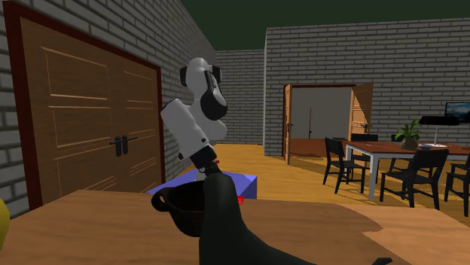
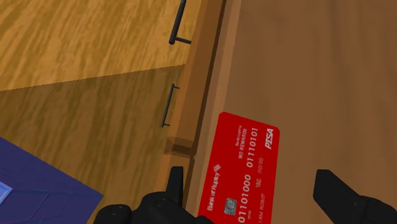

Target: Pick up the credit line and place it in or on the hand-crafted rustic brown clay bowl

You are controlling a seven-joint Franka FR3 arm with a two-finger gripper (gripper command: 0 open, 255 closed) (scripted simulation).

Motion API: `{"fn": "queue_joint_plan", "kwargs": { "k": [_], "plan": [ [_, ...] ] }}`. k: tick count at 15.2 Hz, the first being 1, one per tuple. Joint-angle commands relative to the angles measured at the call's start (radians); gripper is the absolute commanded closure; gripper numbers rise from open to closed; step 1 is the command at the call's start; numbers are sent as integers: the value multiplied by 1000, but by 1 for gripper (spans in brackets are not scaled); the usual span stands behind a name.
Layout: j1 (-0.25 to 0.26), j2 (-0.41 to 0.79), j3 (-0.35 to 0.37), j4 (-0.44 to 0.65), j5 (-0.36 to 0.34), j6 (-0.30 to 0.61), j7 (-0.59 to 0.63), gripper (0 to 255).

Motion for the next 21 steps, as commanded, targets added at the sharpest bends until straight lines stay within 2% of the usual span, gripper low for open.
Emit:
{"fn": "queue_joint_plan", "kwargs": {
  "k": [1,3,4,11,19,20,21],
  "plan": [
    [-34,-18,-23,-6,8,-41,-38,0],
    [-67,-40,-46,-14,14,-83,-72,0],
    [-68,-40,-47,-14,14,-83,-72,0],
    [-35,33,-22,-18,43,10,-88,0],
    [-35,32,-22,-18,43,10,-88,0],
    [-35,32,-22,-18,43,10,-88,255],
    [-35,32,-22,-18,43,10,-88,255]
  ]
}}
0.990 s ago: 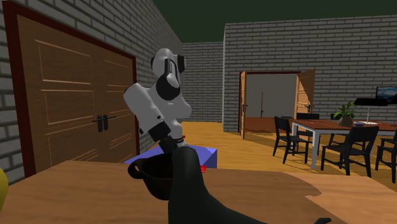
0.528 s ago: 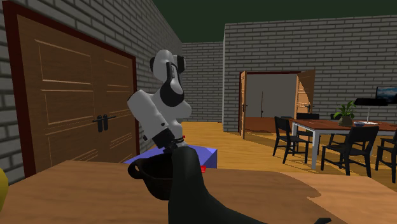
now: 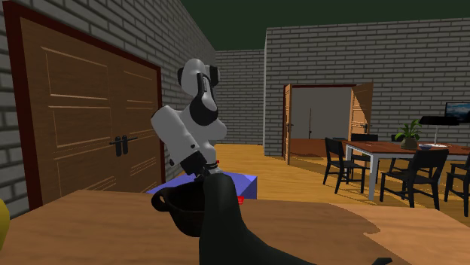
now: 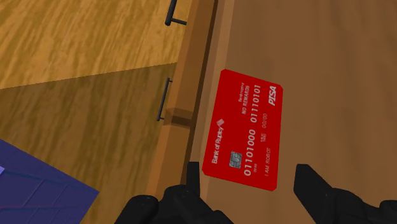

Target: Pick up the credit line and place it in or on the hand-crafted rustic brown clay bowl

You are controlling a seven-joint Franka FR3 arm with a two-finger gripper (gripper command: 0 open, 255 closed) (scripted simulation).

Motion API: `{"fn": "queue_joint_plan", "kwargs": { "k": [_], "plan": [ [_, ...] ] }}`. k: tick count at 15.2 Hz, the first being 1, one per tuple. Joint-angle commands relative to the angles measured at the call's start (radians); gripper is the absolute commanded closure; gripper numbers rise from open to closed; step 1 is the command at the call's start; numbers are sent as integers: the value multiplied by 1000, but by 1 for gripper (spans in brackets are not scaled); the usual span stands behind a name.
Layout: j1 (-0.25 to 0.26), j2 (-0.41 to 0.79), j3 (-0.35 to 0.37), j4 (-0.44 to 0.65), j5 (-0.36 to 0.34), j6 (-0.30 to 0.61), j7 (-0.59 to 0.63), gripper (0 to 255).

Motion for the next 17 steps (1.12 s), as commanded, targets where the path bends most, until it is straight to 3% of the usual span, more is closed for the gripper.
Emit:
{"fn": "queue_joint_plan", "kwargs": {
  "k": [1,8,17],
  "plan": [
    [1,4,1,-4,-1,-3,0,255],
    [1,4,0,-4,0,-3,0,255],
    [-7,-82,-7,18,-34,-96,72,255]
  ]
}}
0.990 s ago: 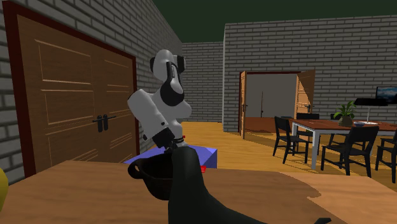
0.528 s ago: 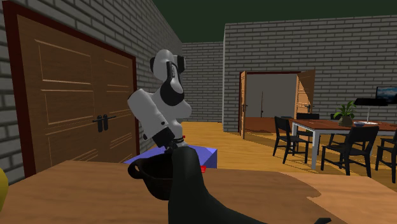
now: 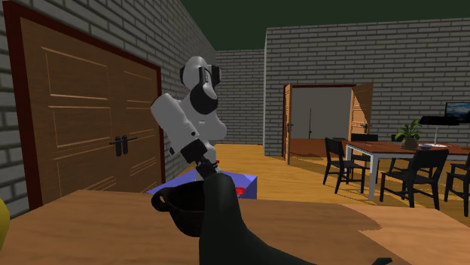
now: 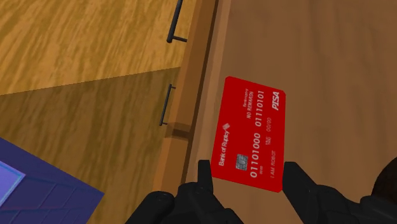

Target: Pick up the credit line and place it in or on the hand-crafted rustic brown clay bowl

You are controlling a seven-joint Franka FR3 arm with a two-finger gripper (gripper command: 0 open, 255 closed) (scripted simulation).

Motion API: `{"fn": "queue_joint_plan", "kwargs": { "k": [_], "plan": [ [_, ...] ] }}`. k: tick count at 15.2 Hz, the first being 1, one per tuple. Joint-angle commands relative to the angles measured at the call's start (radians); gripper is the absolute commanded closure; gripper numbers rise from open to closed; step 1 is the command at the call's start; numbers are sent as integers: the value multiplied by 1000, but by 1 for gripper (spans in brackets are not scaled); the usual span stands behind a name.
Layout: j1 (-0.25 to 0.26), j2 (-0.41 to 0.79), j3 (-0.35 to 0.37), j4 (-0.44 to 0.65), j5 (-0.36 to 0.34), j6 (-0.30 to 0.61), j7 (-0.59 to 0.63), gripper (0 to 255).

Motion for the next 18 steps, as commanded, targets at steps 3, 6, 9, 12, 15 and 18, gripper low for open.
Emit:
{"fn": "queue_joint_plan", "kwargs": {
  "k": [3,6,9,12,15,18],
  "plan": [
    [-5,-34,-4,14,-14,-42,29,255],
    [-8,-58,-6,27,-24,-74,52,255],
    [-10,-80,-9,42,-33,-106,74,255],
    [-13,-100,-12,59,-43,-138,96,255],
    [-16,-119,-15,77,-51,-170,117,255],
    [-19,-135,-18,98,-60,-203,138,255]
  ]
}}
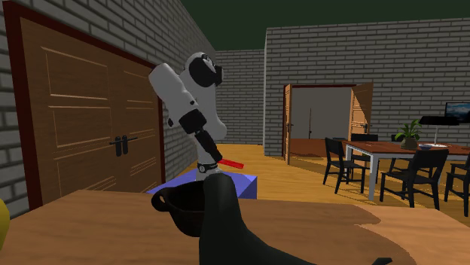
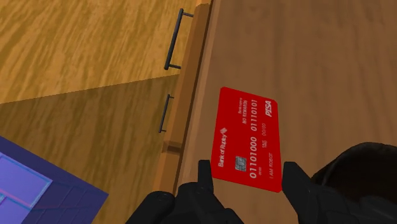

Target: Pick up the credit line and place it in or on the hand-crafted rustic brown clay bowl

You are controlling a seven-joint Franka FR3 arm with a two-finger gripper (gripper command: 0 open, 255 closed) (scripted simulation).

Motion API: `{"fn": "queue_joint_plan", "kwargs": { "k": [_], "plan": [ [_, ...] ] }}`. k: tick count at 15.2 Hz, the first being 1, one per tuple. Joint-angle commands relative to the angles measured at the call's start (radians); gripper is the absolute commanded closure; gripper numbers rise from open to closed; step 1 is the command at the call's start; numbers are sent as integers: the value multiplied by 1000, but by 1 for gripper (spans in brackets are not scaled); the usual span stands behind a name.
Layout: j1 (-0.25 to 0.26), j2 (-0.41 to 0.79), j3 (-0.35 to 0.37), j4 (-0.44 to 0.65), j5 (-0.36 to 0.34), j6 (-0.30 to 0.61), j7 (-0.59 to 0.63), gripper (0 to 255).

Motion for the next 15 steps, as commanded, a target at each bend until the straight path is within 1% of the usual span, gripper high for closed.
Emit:
{"fn": "queue_joint_plan", "kwargs": {
  "k": [1,5,10,15],
  "plan": [
    [-2,-11,-2,13,-5,-21,14,255],
    [-5,-27,-5,40,-14,-58,38,255],
    [-19,162,-21,261,-95,-93,64,255],
    [-14,364,-41,528,-174,-159,104,255]
  ]
}}
